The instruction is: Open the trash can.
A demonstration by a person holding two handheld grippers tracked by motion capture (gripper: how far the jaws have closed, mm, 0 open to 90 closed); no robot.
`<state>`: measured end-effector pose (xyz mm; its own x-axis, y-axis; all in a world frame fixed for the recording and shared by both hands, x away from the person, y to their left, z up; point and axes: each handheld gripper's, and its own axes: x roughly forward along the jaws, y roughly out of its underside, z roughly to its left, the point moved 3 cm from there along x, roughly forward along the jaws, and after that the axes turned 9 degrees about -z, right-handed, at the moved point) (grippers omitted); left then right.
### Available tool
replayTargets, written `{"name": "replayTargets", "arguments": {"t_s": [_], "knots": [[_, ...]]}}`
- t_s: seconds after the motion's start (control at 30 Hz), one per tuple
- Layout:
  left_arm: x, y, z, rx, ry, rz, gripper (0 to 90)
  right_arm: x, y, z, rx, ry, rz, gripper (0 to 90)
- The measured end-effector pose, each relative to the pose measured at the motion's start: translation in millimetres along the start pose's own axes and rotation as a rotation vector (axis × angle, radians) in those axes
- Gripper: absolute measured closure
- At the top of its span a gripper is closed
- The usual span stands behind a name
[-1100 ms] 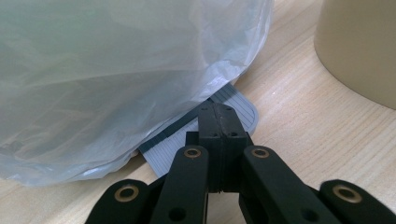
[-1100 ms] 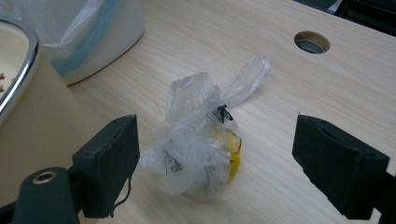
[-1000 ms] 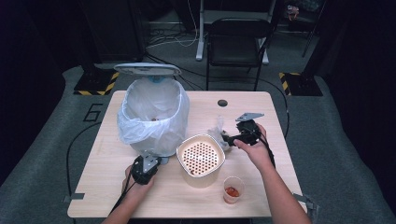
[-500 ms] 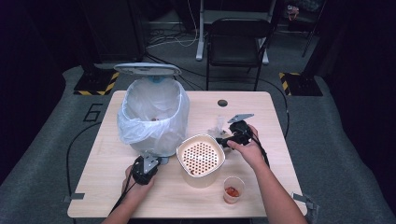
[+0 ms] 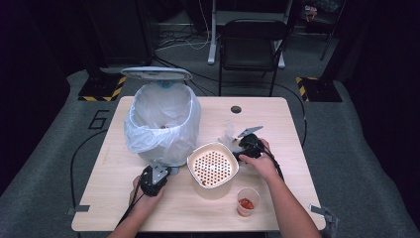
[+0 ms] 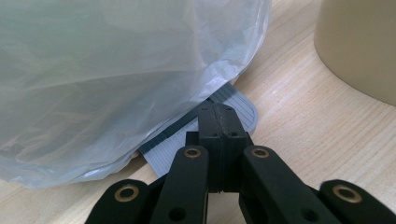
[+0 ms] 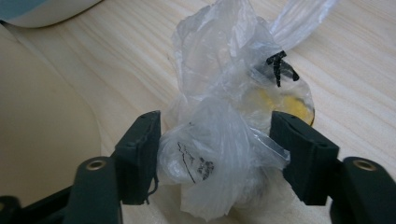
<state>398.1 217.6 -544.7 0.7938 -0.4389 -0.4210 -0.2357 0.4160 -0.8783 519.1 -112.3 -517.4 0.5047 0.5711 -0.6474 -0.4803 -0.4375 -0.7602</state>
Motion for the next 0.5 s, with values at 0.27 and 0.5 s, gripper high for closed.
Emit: {"name": "replayTargets", "arguments": {"t_s": [0.27, 0.5], "knots": [[-0.4, -0.2, -0.3, 0.003, 0.004, 0.004, 90.0, 0.7, 3.1, -1.3, 0.000, 0.001, 0.009, 59.9], [-0.2, -0.1, -0.7, 0.004, 0.000, 0.002, 90.0, -3.6, 1.9, -1.8, -0.012, -0.002, 0.011, 72.7]]}}
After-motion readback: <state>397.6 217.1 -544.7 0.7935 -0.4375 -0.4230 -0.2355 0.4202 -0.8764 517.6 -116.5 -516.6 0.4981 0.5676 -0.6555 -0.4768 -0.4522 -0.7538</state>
